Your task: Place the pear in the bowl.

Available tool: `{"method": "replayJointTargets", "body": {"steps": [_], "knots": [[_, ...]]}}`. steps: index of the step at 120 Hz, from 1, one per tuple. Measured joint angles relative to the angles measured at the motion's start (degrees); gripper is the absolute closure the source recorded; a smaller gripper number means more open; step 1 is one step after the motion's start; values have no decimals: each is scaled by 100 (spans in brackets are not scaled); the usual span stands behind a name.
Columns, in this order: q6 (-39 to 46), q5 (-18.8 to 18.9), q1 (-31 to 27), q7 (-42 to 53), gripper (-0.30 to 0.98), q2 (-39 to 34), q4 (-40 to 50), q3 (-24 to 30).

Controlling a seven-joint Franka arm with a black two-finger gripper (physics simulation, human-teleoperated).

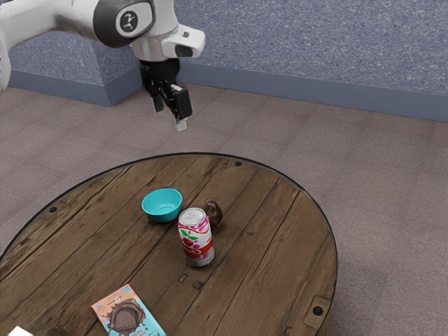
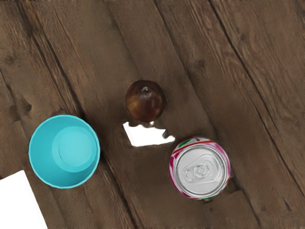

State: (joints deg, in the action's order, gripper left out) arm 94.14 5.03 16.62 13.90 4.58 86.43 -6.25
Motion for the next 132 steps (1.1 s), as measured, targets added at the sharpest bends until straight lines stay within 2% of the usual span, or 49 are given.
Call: {"method": "replayJointTargets", "body": {"steps": [18,26,32,47,60,89,132], "knots": [[38,-8,-157,277,0,341,67,0],[74,-148,-169,375,0,490,97,-3],[100,-316,-160,439,0,627,151,-6],[318,-1053,-206,411,0,725,614,-19],[761,-1368,-248,230,0,750,1074,-42],[1719,-1562,-499,-121,3,1358,1195,-54],[2567,-1795,-554,-426,14,2105,1132,-50]]}}
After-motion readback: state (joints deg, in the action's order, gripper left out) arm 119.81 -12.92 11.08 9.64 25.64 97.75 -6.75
